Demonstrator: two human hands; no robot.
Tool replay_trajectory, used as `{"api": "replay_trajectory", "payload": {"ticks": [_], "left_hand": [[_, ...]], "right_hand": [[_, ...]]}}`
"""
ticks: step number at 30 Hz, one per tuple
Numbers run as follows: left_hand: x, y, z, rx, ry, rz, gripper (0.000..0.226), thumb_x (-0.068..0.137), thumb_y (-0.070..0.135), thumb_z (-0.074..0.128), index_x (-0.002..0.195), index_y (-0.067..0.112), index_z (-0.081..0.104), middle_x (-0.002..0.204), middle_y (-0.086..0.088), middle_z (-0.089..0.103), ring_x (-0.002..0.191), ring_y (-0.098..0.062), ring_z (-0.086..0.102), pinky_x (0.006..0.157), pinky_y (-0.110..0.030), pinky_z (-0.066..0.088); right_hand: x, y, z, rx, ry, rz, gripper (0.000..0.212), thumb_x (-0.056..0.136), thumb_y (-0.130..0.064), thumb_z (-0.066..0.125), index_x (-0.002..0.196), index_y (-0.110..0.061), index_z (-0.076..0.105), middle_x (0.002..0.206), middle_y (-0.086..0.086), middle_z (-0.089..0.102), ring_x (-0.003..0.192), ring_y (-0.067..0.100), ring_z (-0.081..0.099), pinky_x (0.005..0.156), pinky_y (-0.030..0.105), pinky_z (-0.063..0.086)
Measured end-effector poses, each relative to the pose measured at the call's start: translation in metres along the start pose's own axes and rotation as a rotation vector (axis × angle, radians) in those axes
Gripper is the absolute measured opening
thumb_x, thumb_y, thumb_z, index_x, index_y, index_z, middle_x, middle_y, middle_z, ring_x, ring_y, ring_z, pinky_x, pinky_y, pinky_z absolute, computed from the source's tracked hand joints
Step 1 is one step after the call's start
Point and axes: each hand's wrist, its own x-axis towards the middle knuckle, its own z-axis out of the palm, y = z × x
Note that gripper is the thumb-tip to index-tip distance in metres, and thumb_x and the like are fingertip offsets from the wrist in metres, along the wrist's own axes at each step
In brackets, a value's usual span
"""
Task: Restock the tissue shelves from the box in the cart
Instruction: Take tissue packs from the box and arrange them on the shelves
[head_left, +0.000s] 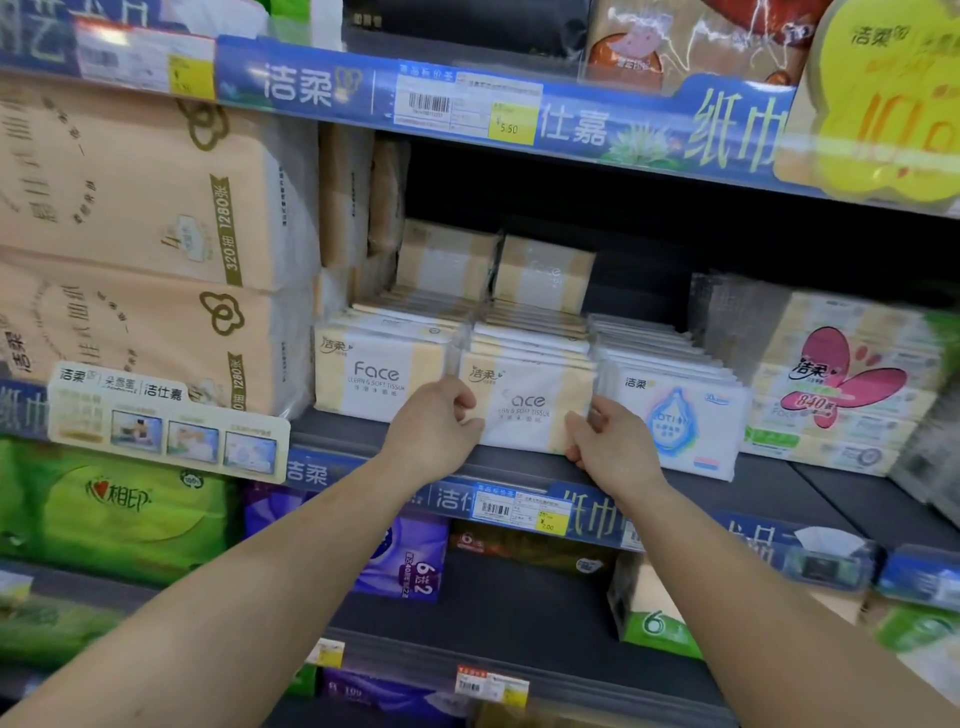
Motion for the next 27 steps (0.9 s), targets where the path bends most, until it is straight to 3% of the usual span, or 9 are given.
{"api": "replay_trajectory", "payload": {"ticks": [4, 8, 10, 14, 19, 27], "left_hand": [[-0.006, 0.002, 0.003, -0.057, 0.08, 0.007, 0.025, 0.088, 0.022, 0.06, 0.113, 0.018, 0.056, 0.078, 0.011, 0.051, 0.08, -0.016, 0.056, 0.07, -0.025, 0.039], [-0.015, 0.01, 0.004, -0.091, 0.088, 0.013, 0.046, 0.087, 0.021, 0.059, 0.132, 0.025, 0.048, 0.083, 0.006, 0.055, 0.079, -0.016, 0.055, 0.071, -0.026, 0.04], [-0.022, 0.018, 0.004, -0.103, 0.097, -0.011, 0.055, 0.086, 0.021, 0.061, 0.138, 0.026, 0.042, 0.093, 0.001, 0.055, 0.084, -0.018, 0.054, 0.075, -0.027, 0.042], [-0.042, 0.051, 0.01, -0.026, 0.103, -0.018, 0.058, 0.086, 0.025, 0.061, 0.14, 0.025, 0.04, 0.119, -0.007, 0.051, 0.103, -0.023, 0.053, 0.089, -0.035, 0.045], [-0.09, 0.125, 0.058, 0.103, -0.103, 0.083, 0.055, 0.088, 0.035, 0.061, 0.139, 0.024, 0.044, 0.135, -0.011, 0.045, 0.121, -0.031, 0.048, 0.101, -0.036, 0.041], [-0.224, 0.303, 0.203, 0.332, -0.399, 0.399, 0.066, 0.086, 0.048, 0.059, 0.144, 0.03, 0.034, 0.145, -0.01, 0.037, 0.131, -0.034, 0.035, 0.108, -0.038, 0.031]], "right_hand": [[-0.012, -0.002, -0.002, 0.066, 0.171, 0.013, 0.038, 0.09, -0.024, 0.058, 0.127, -0.019, 0.051, 0.106, -0.005, 0.063, 0.091, 0.022, 0.066, 0.085, 0.036, 0.053], [-0.03, -0.002, -0.01, 0.102, 0.217, -0.011, 0.029, 0.091, -0.021, 0.055, 0.12, -0.022, 0.052, 0.102, -0.004, 0.06, 0.081, 0.012, 0.061, 0.063, 0.024, 0.046], [-0.041, 0.002, -0.018, 0.086, 0.215, -0.027, 0.027, 0.091, -0.019, 0.055, 0.119, -0.022, 0.053, 0.102, -0.005, 0.06, 0.076, 0.004, 0.057, 0.06, 0.021, 0.042], [-0.064, 0.016, -0.051, 0.021, 0.187, -0.02, 0.037, 0.092, -0.021, 0.057, 0.129, -0.021, 0.051, 0.115, -0.001, 0.059, 0.083, 0.008, 0.058, 0.071, 0.023, 0.045], [-0.111, 0.057, -0.128, -0.243, 0.114, -0.008, 0.053, 0.093, -0.033, 0.058, 0.142, -0.021, 0.042, 0.14, 0.009, 0.047, 0.125, 0.025, 0.047, 0.101, 0.035, 0.041], [-0.253, 0.167, -0.313, -0.66, 0.235, 0.07, 0.049, 0.093, -0.039, 0.054, 0.14, -0.028, 0.045, 0.138, 0.007, 0.05, 0.127, 0.028, 0.044, 0.1, 0.037, 0.039]]}}
